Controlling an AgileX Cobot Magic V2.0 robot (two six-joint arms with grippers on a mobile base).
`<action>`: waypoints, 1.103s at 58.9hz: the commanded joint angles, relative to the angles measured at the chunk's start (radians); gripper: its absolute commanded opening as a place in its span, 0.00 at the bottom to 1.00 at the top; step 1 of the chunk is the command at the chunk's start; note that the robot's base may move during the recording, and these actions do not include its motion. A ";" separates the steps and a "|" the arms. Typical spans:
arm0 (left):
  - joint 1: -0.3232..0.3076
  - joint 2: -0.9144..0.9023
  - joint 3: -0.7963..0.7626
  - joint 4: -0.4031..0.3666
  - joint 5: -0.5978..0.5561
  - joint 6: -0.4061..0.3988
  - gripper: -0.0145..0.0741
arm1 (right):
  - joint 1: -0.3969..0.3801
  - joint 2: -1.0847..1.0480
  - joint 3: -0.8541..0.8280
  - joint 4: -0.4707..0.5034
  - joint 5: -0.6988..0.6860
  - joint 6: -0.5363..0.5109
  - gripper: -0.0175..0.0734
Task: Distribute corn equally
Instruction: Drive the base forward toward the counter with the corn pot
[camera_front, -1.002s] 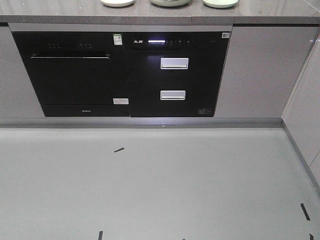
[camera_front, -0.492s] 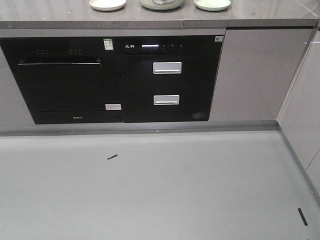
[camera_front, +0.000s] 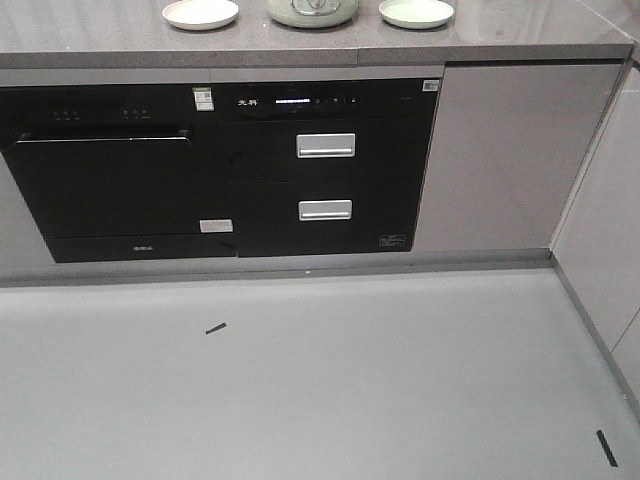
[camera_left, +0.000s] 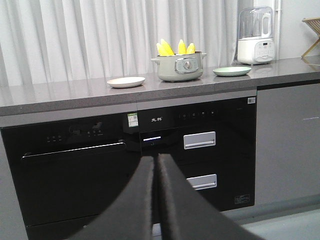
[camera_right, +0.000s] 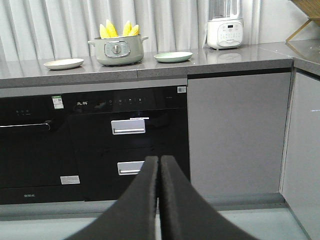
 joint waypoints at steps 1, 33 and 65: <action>-0.008 -0.014 -0.022 -0.010 -0.071 -0.007 0.16 | -0.006 -0.005 0.019 -0.009 -0.074 -0.008 0.19; -0.008 -0.014 -0.022 -0.010 -0.071 -0.007 0.16 | -0.006 -0.005 0.019 -0.009 -0.074 -0.008 0.19; -0.008 -0.014 -0.022 -0.010 -0.071 -0.007 0.16 | -0.006 -0.005 0.019 -0.009 -0.076 -0.008 0.19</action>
